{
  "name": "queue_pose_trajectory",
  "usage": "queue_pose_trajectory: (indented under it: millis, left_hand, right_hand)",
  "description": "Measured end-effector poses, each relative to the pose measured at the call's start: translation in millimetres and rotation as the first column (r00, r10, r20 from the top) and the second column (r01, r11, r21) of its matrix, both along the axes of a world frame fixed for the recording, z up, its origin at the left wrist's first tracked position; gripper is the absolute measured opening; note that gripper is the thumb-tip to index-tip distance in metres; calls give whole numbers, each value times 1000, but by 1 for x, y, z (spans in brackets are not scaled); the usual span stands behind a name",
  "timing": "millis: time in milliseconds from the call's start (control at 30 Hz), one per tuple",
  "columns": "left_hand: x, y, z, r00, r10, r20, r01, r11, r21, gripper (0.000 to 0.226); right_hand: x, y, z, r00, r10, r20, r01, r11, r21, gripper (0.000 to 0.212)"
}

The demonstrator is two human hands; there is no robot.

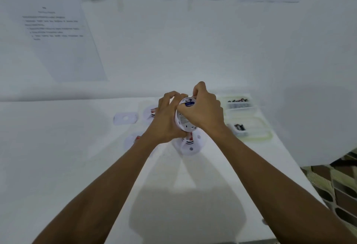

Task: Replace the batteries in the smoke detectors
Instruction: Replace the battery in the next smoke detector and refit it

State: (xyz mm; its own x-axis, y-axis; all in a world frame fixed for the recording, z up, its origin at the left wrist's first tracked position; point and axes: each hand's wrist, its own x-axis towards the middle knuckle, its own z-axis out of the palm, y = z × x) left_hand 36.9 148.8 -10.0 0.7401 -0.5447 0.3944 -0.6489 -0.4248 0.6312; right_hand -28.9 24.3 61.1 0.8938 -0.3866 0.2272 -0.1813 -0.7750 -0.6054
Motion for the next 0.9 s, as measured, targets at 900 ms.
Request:
queue_pose_trajectory:
  millis: [900]
  left_hand:
    - [-38, -111, -16, 999, -4, -46, -2, 992, -123, 95]
  right_hand:
    - [-26, -164, -34, 859, 293, 419, -345, 937, 53, 10]
